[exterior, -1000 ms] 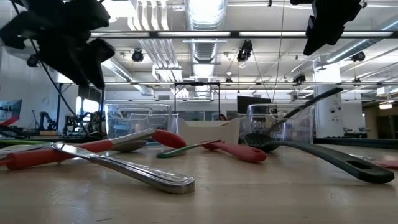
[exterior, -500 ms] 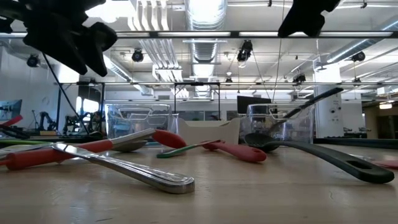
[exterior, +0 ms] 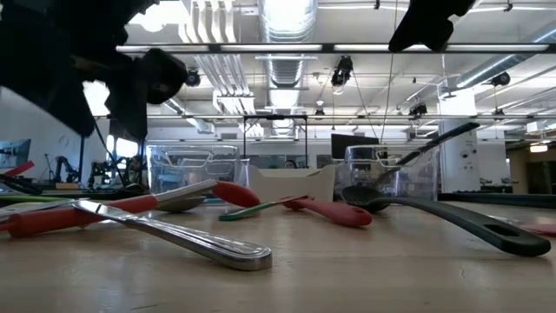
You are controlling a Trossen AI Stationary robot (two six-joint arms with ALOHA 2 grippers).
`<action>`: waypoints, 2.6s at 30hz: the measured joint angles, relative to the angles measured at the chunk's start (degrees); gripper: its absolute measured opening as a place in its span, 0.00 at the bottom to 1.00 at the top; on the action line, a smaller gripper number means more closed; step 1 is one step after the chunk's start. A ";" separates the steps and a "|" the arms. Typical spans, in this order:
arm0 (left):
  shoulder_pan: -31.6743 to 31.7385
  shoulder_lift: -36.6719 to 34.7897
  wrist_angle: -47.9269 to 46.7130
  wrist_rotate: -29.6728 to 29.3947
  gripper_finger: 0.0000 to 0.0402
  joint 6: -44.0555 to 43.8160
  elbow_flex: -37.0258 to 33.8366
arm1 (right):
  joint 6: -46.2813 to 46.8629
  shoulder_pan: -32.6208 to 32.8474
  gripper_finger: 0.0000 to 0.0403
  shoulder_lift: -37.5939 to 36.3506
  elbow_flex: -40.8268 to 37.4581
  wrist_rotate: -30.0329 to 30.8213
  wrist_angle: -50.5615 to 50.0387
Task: Pick & Place Kitchen Items
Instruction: Put the silver knife into the white bin
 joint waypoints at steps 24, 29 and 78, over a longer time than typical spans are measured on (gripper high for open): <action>0.32 15.73 2.51 4.86 0.48 8.53 7.28 | -1.96 0.00 0.08 -0.02 0.00 -0.02 -0.11; 1.34 18.21 2.48 5.06 0.48 8.94 7.48 | -1.96 0.00 0.08 -0.02 0.00 -0.02 -0.10; 31.54 -2.67 7.36 -1.06 0.12 35.11 14.45 | -1.09 0.04 0.08 -0.09 -0.20 11.13 -1.94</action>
